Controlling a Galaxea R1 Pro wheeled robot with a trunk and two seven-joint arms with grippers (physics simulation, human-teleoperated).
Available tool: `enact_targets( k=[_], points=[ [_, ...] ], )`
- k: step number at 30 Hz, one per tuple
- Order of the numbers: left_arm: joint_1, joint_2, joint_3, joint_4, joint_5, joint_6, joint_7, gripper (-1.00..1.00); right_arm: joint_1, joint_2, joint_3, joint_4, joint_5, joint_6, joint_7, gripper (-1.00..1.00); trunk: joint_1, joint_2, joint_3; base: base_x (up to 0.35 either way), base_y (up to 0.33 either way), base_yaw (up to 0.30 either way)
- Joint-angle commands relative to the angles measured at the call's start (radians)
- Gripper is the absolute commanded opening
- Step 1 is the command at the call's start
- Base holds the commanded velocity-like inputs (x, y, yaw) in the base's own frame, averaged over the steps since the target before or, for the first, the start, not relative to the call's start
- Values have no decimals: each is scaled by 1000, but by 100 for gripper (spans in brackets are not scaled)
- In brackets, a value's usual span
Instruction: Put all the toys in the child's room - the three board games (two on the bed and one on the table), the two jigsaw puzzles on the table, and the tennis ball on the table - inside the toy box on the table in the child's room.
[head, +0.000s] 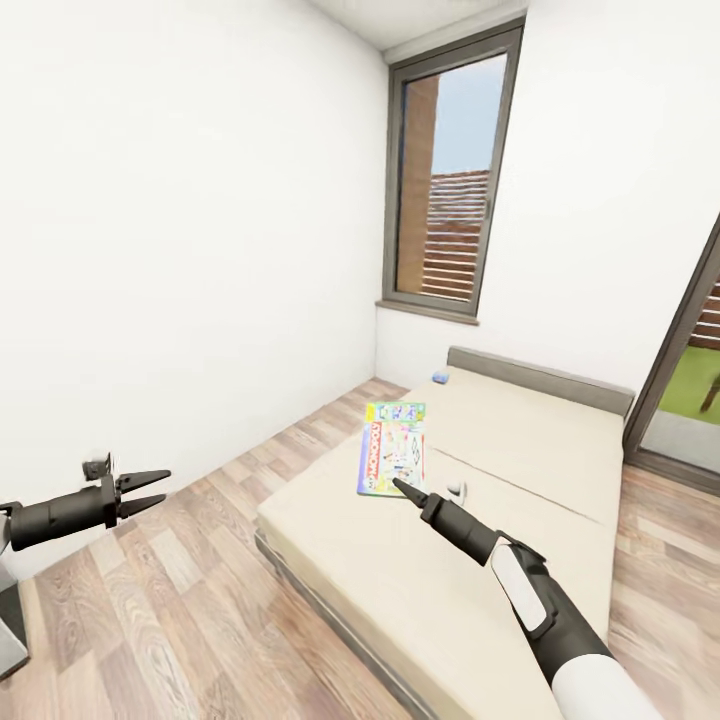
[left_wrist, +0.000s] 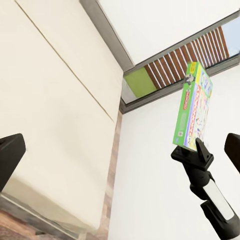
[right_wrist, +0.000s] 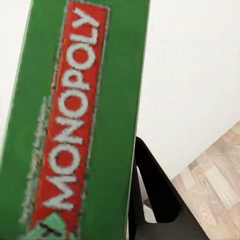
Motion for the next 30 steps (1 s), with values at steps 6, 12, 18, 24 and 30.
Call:
enact_targets(
  k=[6,12,18,24,30],
  points=[
    [-1,0,1,0,-1,4,2,100,-1,-3,3,0,-12,7,-1,-100,-23,41,24,0,0,212],
    [-1,0,1,0,-1,4,2,100,0,-3,2,1,-13,7,0,-100,-46,83,49,0,0,210],
    [-2,0,0,0,0,4,-2,100,-1,-2,3,0,-12,7,-1,-100,-65,118,72,0,0,210],
    [-2,0,1,0,0,4,-1,100,-1,-3,2,1,-11,7,-1,-100,-65,118,78,0,0,210],
    [-1,-2,2,0,0,4,3,100,-1,-2,3,2,-12,-10,-1,-100,-65,118,85,0,0,210]
  ],
)
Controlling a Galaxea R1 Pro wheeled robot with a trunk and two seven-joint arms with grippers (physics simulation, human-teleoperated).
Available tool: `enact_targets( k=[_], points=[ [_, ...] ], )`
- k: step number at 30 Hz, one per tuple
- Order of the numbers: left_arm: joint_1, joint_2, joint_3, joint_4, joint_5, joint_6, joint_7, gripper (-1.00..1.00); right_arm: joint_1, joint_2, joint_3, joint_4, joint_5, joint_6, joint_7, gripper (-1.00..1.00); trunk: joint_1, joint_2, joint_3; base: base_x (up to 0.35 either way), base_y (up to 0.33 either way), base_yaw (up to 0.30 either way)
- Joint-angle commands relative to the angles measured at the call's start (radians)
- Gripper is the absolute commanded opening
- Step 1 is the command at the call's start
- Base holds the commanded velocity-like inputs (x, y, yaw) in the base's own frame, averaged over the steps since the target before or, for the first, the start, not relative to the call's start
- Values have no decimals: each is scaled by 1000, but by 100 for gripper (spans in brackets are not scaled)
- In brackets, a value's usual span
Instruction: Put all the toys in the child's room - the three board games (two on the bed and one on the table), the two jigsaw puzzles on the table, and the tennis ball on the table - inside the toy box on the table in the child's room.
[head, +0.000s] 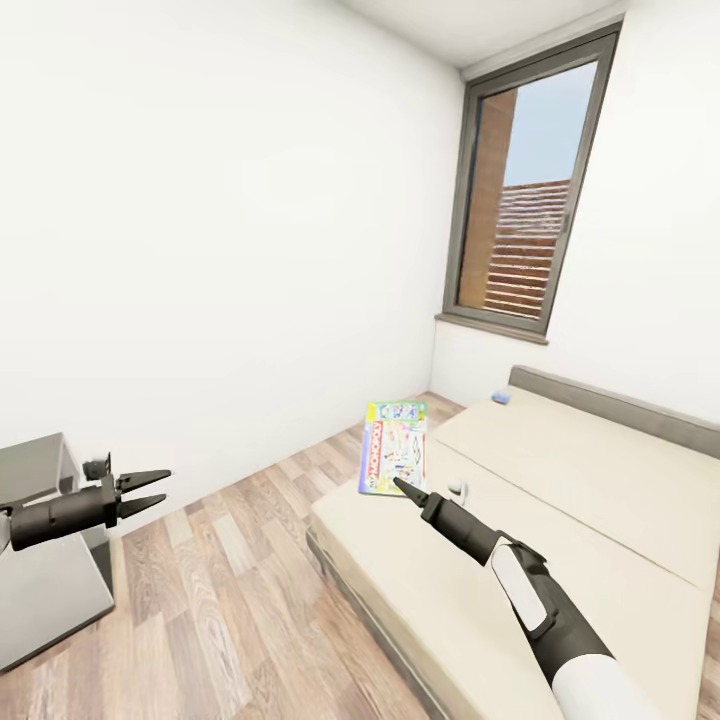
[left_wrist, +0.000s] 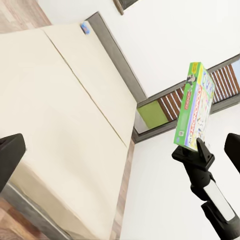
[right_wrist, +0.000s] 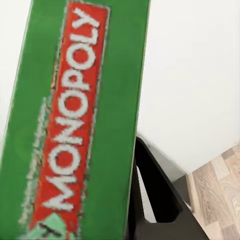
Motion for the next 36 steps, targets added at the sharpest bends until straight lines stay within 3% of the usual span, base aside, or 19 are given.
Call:
enact_targets(
  k=[1,13,26,36],
  points=[
    [-1,0,0,1,-1,4,-3,100,0,-1,2,0,-10,5,0,-100,0,-1,1,0,0,209],
    [-1,0,-30,1,-2,4,1,100,0,-1,2,0,-11,0,-2,-100,0,-1,13,0,0,195],
    [-1,0,-32,1,-2,4,1,100,0,0,2,0,-13,0,-2,-100,0,-1,13,0,0,16],
    [-1,0,-32,1,-2,4,-1,100,1,1,8,0,-14,0,-57,-100,0,-1,5,0,0,0]
  ],
)
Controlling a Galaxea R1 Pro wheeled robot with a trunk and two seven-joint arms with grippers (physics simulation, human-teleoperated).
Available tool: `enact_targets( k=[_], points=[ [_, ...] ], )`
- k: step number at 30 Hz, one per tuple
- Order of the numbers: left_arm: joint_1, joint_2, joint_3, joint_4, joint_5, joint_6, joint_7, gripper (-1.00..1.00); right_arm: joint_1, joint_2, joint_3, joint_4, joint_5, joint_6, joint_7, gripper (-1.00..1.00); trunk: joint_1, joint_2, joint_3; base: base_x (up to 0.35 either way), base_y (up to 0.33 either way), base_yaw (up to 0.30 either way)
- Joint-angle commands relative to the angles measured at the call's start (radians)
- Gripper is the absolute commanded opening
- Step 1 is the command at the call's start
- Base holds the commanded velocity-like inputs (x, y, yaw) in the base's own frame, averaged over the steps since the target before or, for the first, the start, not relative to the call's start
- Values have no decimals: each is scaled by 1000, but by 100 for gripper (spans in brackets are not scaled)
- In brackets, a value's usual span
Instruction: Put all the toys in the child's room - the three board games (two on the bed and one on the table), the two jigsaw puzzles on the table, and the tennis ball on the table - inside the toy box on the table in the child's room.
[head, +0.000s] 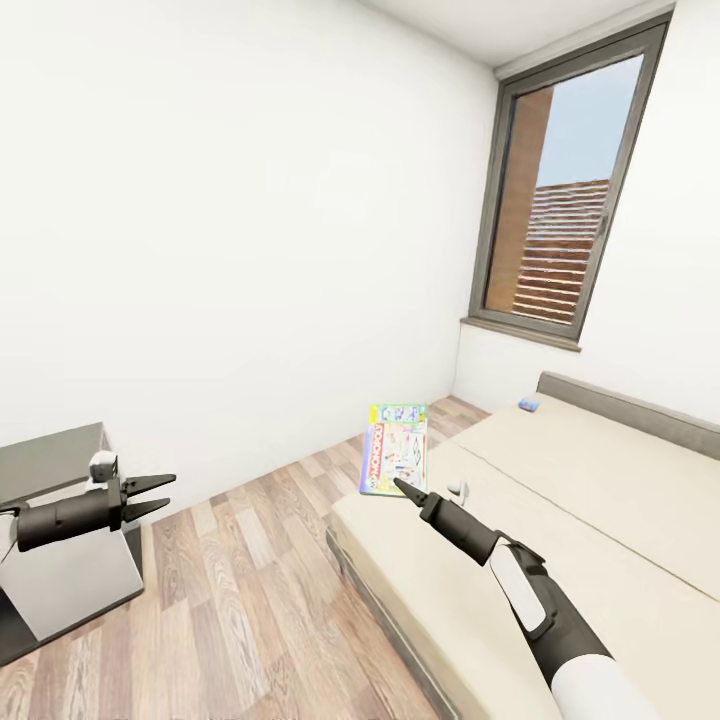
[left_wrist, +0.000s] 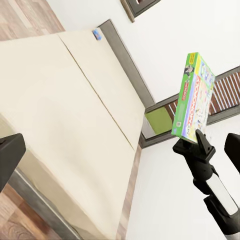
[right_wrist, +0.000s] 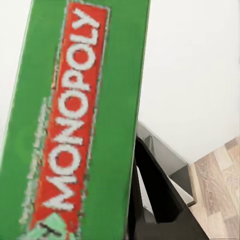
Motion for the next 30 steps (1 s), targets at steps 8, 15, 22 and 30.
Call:
enact_targets(
  k=[8,15,22,30],
  points=[
    [0,1,0,0,0,4,-8,100,-1,8,25,0,-9,6,-6,-100,0,-1,-8,0,0,48],
    [0,1,0,0,0,4,-9,100,-1,18,26,0,-8,6,-28,-100,0,-1,-14,60,0,170],
    [0,1,0,0,0,4,-10,100,-1,19,27,0,-8,6,-45,-100,0,-1,-16,66,0,261],
    [-1,1,0,0,0,4,-10,100,-1,19,27,0,-7,6,-48,-100,0,-1,-16,4,0,278]
  ],
)
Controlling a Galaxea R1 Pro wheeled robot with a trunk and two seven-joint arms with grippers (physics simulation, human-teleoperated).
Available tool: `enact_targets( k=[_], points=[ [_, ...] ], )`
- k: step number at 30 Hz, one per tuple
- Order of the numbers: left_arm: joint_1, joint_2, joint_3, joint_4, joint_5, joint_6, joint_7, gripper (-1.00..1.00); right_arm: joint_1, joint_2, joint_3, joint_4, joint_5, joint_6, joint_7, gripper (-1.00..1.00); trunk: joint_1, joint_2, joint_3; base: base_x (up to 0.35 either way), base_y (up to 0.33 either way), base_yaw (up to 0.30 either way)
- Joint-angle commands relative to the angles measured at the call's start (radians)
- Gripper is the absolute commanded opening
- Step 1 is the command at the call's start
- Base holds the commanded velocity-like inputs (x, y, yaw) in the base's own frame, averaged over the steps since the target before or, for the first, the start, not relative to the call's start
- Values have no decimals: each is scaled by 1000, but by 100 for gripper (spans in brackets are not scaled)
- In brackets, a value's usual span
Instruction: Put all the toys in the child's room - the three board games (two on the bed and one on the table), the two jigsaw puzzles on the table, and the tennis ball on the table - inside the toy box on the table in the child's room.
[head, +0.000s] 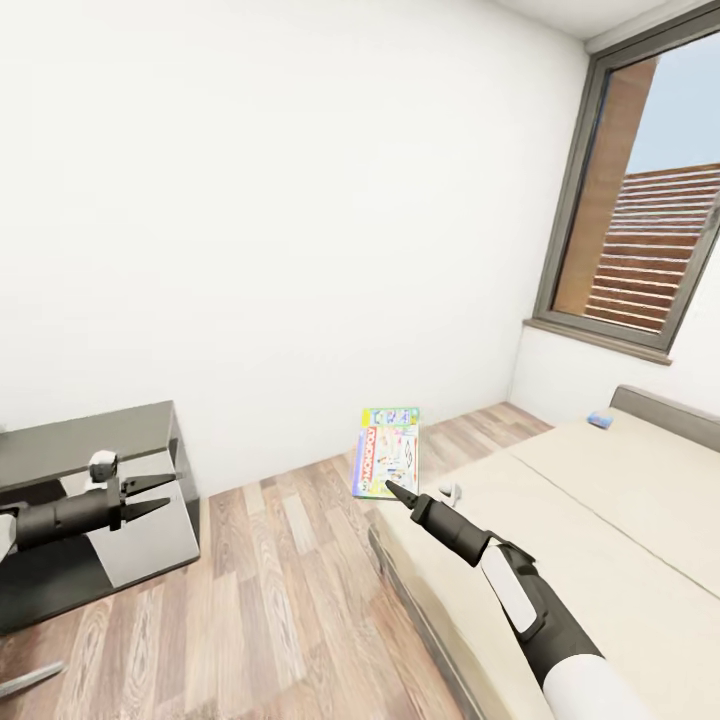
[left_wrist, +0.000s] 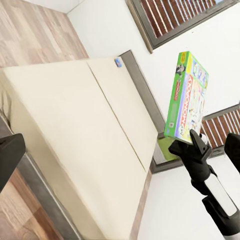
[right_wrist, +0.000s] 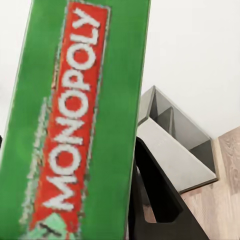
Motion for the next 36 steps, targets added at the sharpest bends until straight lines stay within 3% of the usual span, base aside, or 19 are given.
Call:
enact_targets(
  k=[1,21,36],
  points=[
    [-1,0,1,0,0,4,-3,100,0,0,0,0,-13,9,0,-100,0,-1,0,0,0,280],
    [0,0,0,0,0,4,0,100,0,0,-1,0,-13,9,-1,-100,0,-1,0,46,0,278],
    [0,0,5,0,0,4,0,100,0,0,-1,0,-14,9,-1,-100,0,-1,1,215,0,73]
  ],
)
